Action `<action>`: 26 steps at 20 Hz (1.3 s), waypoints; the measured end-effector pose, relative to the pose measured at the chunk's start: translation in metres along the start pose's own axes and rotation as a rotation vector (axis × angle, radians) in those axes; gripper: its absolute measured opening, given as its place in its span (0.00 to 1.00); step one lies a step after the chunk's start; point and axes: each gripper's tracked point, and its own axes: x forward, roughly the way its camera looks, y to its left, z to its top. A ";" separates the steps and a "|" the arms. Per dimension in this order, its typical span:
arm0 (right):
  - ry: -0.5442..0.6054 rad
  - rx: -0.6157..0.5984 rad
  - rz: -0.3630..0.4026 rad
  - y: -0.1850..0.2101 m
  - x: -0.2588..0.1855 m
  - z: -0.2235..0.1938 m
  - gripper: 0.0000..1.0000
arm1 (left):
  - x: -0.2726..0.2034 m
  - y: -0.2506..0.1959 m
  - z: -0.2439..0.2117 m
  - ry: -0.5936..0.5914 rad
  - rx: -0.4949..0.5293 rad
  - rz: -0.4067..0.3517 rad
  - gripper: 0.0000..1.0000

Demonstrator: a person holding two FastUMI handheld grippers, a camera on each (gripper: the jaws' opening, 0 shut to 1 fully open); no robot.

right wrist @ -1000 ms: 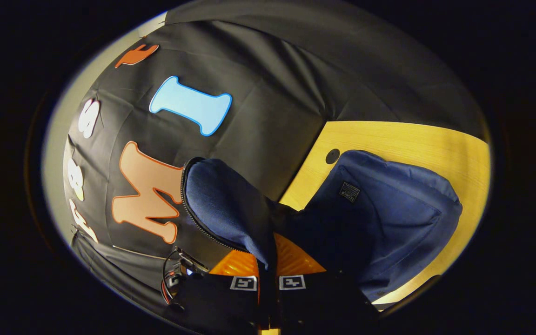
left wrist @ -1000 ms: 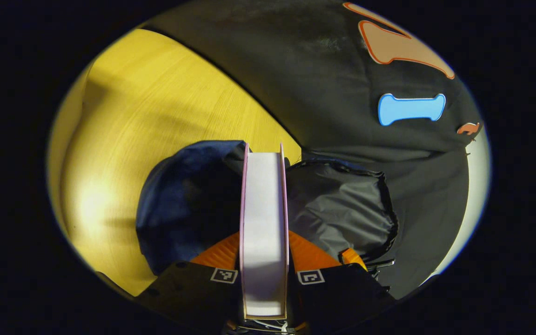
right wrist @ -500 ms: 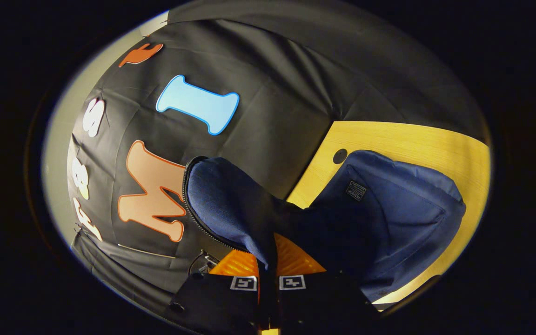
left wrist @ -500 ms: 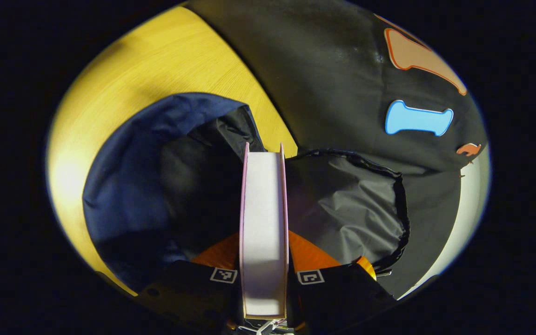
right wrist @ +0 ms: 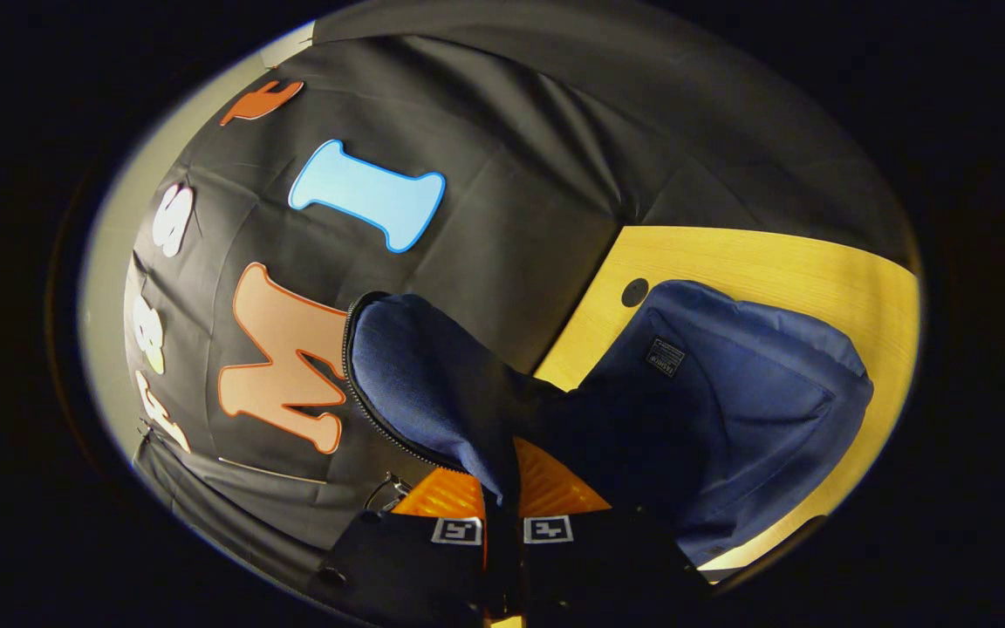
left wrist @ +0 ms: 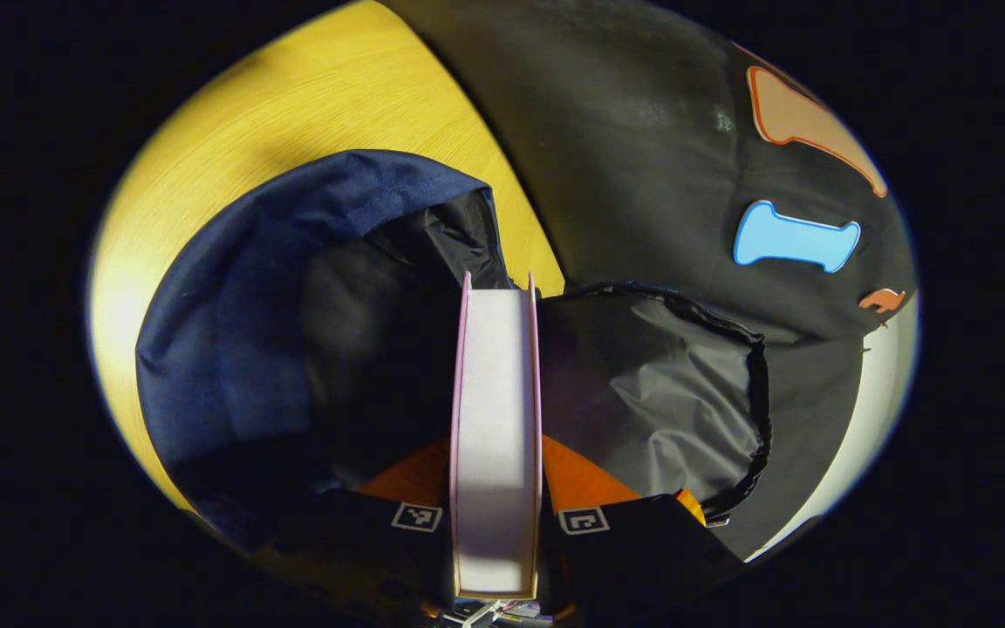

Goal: Open the schoolbag, grab two books from the bookshelf and put them into the schoolbag.

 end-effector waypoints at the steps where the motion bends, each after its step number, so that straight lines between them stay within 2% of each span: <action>1: 0.001 0.000 -0.003 -0.001 0.000 -0.001 0.04 | 0.000 0.002 0.001 -0.002 0.007 0.019 0.35; 2: 0.003 0.001 -0.006 -0.002 0.001 -0.001 0.04 | 0.005 0.010 0.005 -0.011 0.025 0.069 0.33; 3: 0.003 0.001 -0.009 -0.003 0.002 -0.002 0.04 | 0.001 0.017 0.003 -0.015 0.043 0.111 0.45; 6: 0.006 -0.005 -0.012 -0.004 0.004 -0.004 0.03 | -0.007 0.038 0.006 -0.005 0.086 0.215 0.70; 7: 0.008 -0.007 -0.013 -0.004 0.005 -0.004 0.03 | -0.009 0.046 0.005 -0.001 0.120 0.257 0.67; 10: 0.009 -0.008 -0.016 -0.004 0.005 -0.006 0.03 | -0.021 0.062 0.006 0.026 0.265 0.365 0.86; 11: 0.011 -0.008 -0.017 -0.004 0.005 -0.006 0.04 | -0.024 0.062 0.009 0.023 0.304 0.379 0.83; 12: 0.011 -0.010 -0.017 -0.005 0.005 -0.006 0.04 | -0.027 0.061 0.011 0.022 0.332 0.384 0.90; 13: 0.012 -0.013 -0.018 -0.005 0.005 -0.007 0.03 | -0.029 0.059 0.011 0.018 0.359 0.393 0.84; 15: 0.014 -0.014 -0.022 -0.006 0.005 -0.008 0.03 | -0.039 0.053 0.011 0.009 0.428 0.414 0.85; 18: 0.013 -0.013 -0.023 -0.006 0.004 -0.007 0.03 | -0.066 0.036 0.022 -0.018 0.605 0.434 0.85; 20: 0.014 -0.014 -0.024 -0.006 0.003 -0.007 0.04 | -0.085 0.030 0.027 -0.034 0.771 0.459 0.86; 22: 0.014 -0.019 -0.023 -0.005 0.002 -0.009 0.03 | -0.102 0.019 0.033 -0.067 0.899 0.468 1.00; 24: 0.014 -0.019 -0.023 -0.006 0.001 -0.009 0.03 | -0.118 0.005 0.034 -0.097 0.959 0.459 0.95; 25: 0.013 -0.018 -0.023 -0.006 0.000 -0.010 0.03 | -0.127 -0.001 0.037 -0.120 0.989 0.456 0.95; 26: 0.010 -0.016 -0.024 -0.006 -0.001 -0.010 0.04 | -0.137 -0.009 0.041 -0.146 1.022 0.453 1.00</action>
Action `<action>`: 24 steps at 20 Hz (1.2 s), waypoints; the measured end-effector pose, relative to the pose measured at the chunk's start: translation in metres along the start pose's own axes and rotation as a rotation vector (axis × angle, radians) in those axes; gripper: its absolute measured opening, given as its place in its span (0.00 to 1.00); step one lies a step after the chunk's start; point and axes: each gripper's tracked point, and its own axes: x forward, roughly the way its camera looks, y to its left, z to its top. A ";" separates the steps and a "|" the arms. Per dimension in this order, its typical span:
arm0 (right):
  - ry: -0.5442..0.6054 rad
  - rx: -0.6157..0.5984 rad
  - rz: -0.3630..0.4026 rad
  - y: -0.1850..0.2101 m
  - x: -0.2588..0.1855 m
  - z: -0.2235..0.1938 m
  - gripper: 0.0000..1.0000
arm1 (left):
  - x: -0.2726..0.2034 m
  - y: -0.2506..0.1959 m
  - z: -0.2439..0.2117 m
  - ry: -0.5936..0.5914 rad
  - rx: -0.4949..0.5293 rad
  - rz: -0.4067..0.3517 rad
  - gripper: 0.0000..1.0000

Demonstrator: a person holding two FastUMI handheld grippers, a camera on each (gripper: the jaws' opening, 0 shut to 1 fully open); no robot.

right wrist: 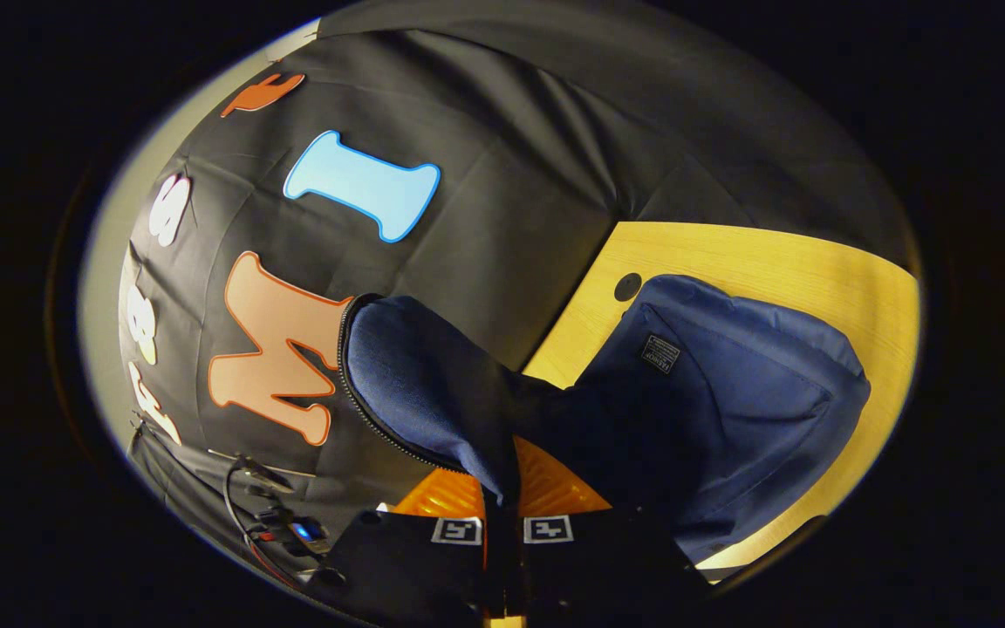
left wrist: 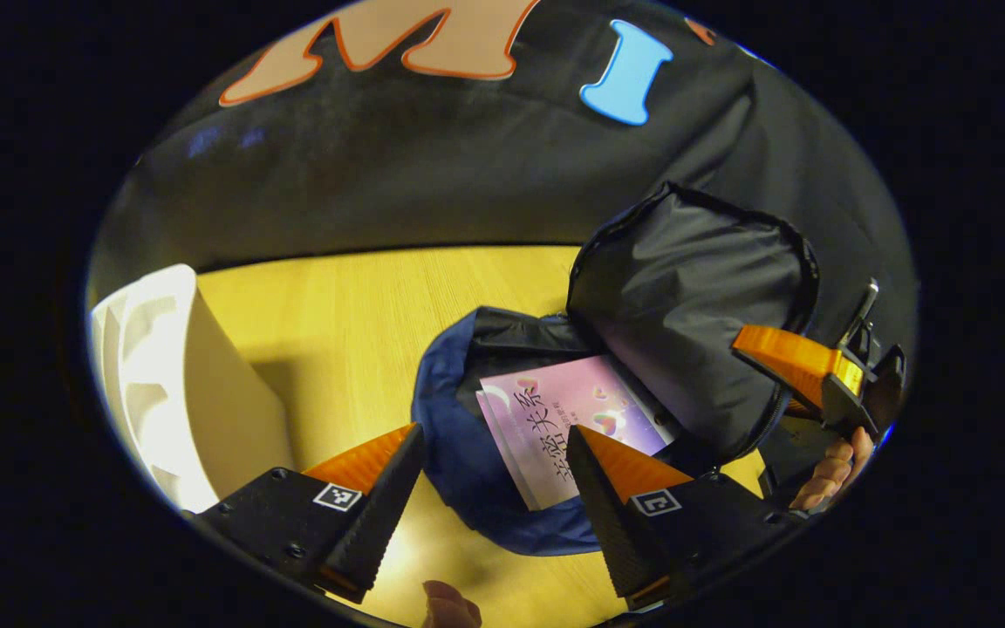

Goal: Open the schoolbag, grab two books from the bookshelf and put them into the schoolbag.

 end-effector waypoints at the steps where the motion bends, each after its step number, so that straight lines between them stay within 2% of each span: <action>1: -0.001 0.000 0.000 0.000 -0.001 0.000 0.03 | -0.012 0.002 0.006 -0.020 0.024 0.003 0.95; 6: -0.006 0.001 -0.003 -0.002 -0.001 0.001 0.03 | -0.072 0.020 0.046 -0.158 0.142 0.057 0.96; 10: -0.007 0.000 -0.006 -0.002 -0.002 0.001 0.03 | -0.124 0.048 0.076 -0.264 0.175 0.126 0.96; 24: -0.005 -0.031 -0.022 -0.002 -0.004 0.002 0.03 | -0.257 0.183 0.102 -0.425 0.106 0.326 0.95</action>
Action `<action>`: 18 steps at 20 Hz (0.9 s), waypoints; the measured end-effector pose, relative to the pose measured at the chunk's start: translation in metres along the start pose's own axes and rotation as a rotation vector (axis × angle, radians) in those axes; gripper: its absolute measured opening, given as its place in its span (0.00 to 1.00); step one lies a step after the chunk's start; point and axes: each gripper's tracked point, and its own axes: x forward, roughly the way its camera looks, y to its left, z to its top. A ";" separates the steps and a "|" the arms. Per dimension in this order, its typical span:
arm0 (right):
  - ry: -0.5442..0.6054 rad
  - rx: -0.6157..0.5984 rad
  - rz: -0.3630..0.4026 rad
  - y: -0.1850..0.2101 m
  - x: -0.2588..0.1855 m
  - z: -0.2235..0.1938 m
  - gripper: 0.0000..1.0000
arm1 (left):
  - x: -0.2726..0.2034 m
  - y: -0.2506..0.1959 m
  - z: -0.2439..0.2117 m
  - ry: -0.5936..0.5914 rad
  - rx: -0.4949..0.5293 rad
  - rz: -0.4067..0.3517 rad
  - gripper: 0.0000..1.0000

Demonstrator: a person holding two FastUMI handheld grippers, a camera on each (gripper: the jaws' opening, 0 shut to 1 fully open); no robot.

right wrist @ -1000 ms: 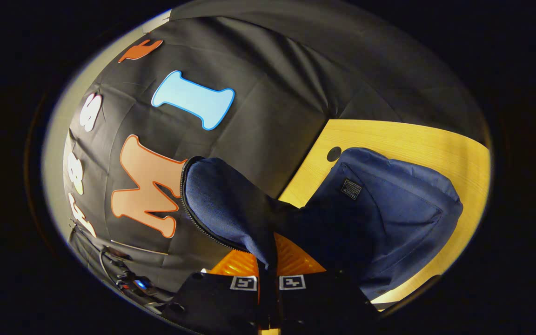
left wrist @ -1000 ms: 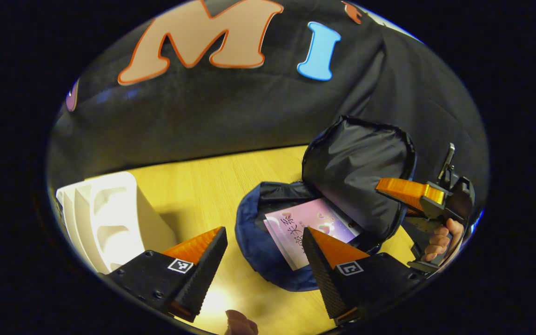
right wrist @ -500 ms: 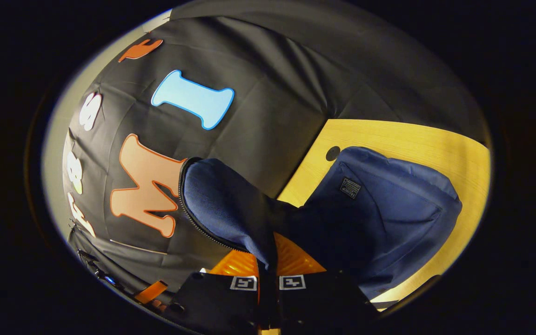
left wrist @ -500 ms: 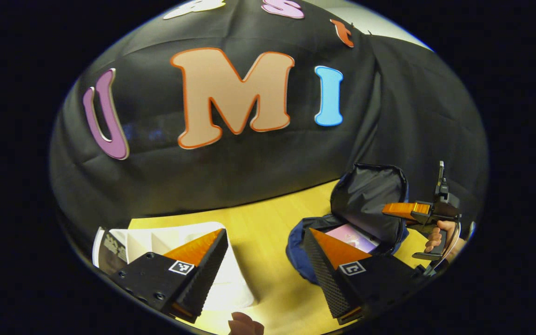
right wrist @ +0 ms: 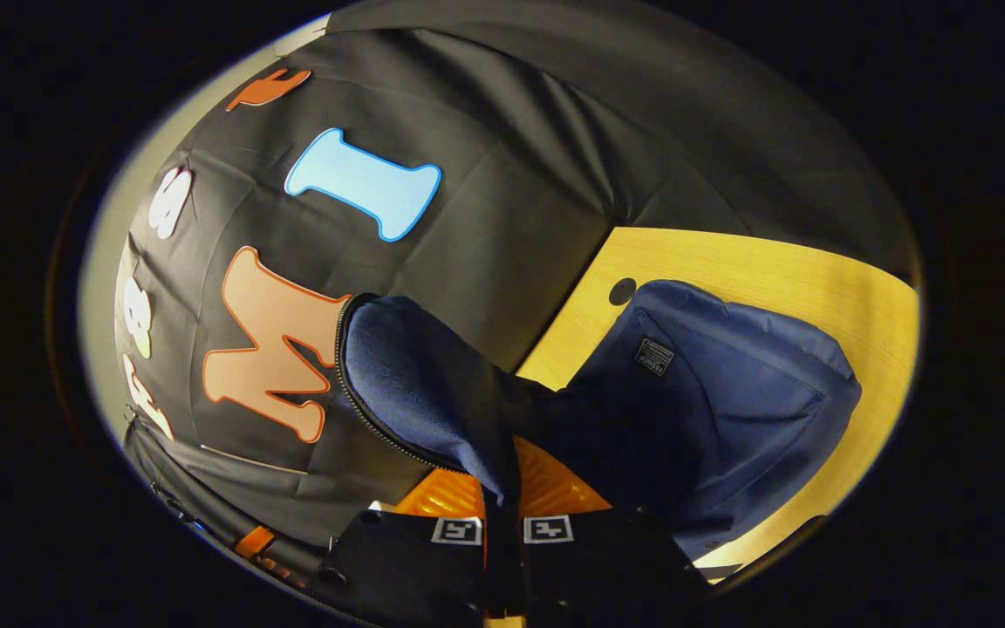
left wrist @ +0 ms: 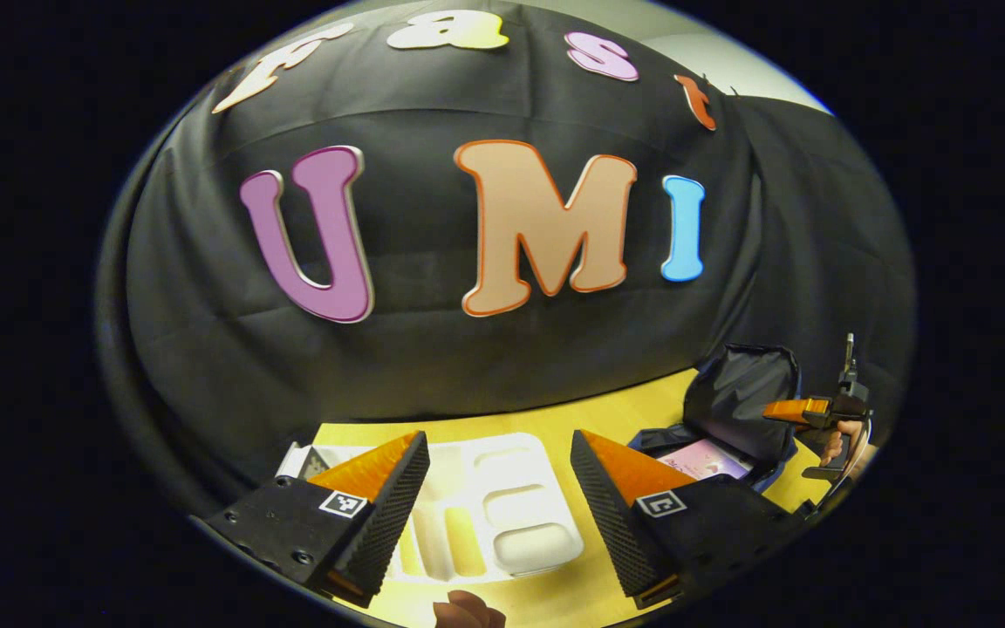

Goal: Open the schoolbag, grab two books from the bookshelf and put them into the schoolbag.

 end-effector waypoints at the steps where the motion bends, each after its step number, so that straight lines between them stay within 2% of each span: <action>1: -0.001 0.000 -0.002 0.000 0.000 0.000 0.03 | -0.003 0.014 0.000 -0.001 -0.008 0.017 0.94; 5: -0.006 0.006 -0.010 -0.001 -0.001 0.001 0.03 | -0.014 0.071 0.000 -0.002 -0.036 0.081 0.95; 12: -0.008 -0.003 -0.026 -0.002 -0.001 0.000 0.03 | -0.003 0.143 -0.035 0.084 -0.091 0.147 0.94; 16: -0.006 -0.004 -0.031 -0.002 -0.001 0.000 0.03 | 0.019 0.171 -0.060 0.160 -0.137 0.149 0.96; 18: -0.009 0.000 -0.034 -0.003 -0.002 0.001 0.04 | 0.031 0.183 -0.070 0.186 -0.122 0.148 0.95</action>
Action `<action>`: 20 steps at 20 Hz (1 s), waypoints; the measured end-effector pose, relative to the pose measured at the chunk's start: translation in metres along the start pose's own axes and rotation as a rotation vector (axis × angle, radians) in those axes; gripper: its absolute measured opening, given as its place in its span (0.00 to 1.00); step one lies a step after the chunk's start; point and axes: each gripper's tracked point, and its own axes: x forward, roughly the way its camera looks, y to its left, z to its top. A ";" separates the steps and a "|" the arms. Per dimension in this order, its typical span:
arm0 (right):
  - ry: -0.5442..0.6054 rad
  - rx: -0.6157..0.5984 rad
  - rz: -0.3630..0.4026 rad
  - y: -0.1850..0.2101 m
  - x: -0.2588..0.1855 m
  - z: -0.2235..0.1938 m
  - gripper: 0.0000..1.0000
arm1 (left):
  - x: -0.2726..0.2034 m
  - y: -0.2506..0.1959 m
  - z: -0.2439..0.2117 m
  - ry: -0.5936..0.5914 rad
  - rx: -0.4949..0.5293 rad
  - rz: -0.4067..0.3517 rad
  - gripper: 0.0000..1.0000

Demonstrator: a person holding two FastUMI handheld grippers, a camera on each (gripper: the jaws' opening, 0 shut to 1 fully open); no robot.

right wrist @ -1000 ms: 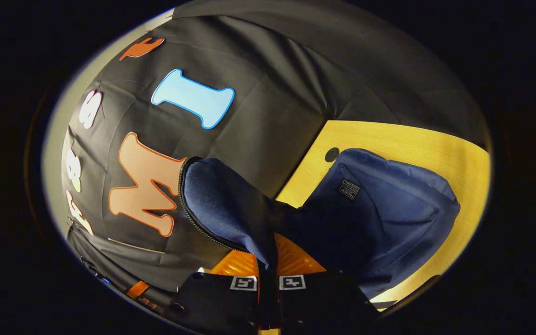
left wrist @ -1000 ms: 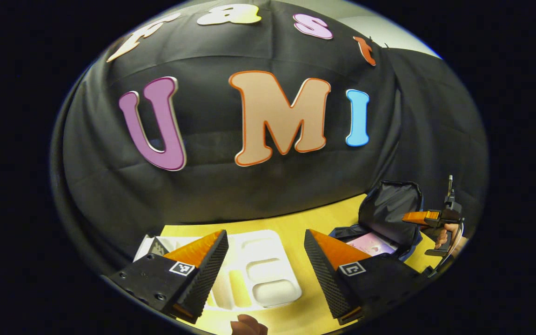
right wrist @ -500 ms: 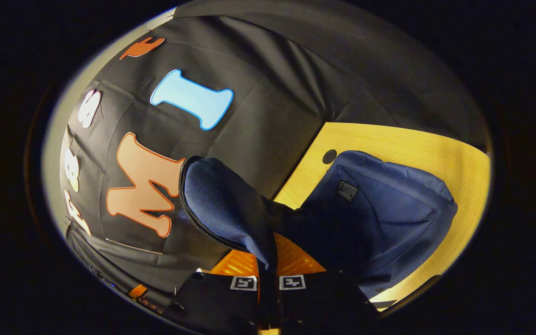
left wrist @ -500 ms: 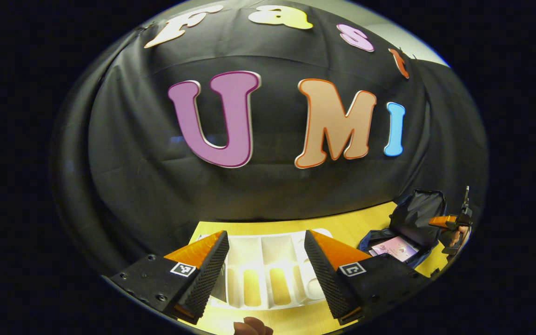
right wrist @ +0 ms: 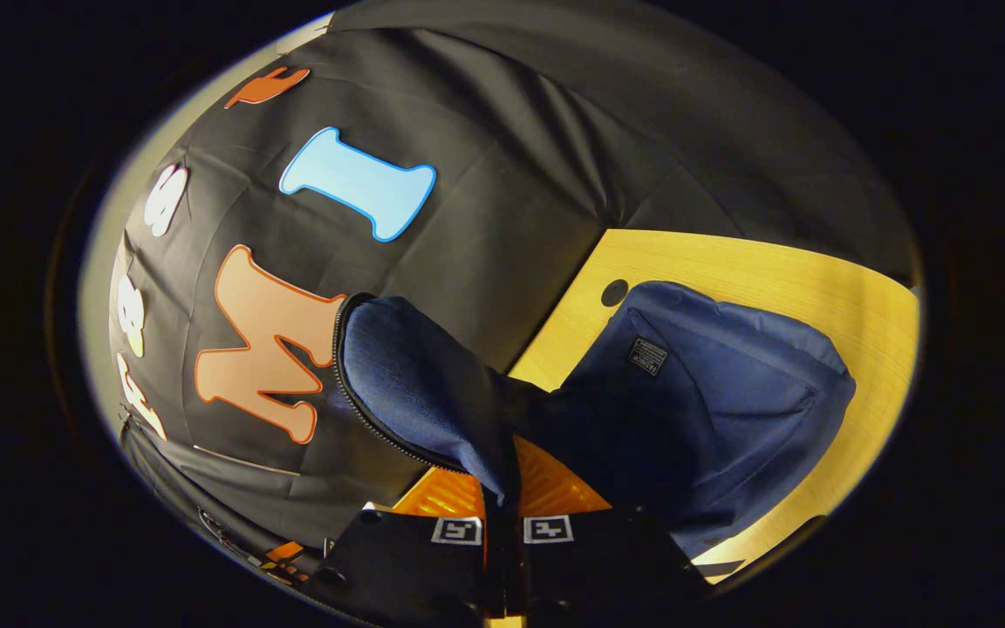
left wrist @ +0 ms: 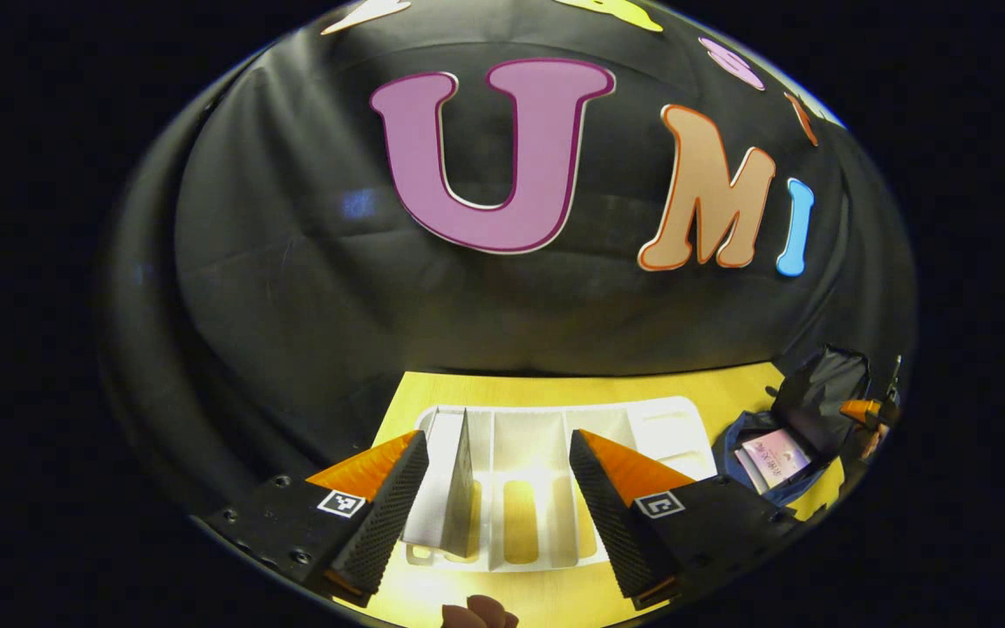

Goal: Open the schoolbag, grab two books from the bookshelf and put them into the schoolbag.

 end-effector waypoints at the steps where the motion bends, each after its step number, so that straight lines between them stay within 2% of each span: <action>1: -0.003 0.004 -0.001 0.001 0.000 0.000 0.03 | 0.008 0.006 -0.006 0.026 0.000 0.011 0.95; 13: -0.017 -0.009 -0.022 -0.004 -0.015 0.004 0.03 | 0.070 0.038 -0.066 0.236 -0.012 0.034 0.95; 20: -0.023 -0.002 -0.025 -0.006 -0.019 0.004 0.03 | 0.076 0.046 -0.077 0.317 -0.019 0.029 0.95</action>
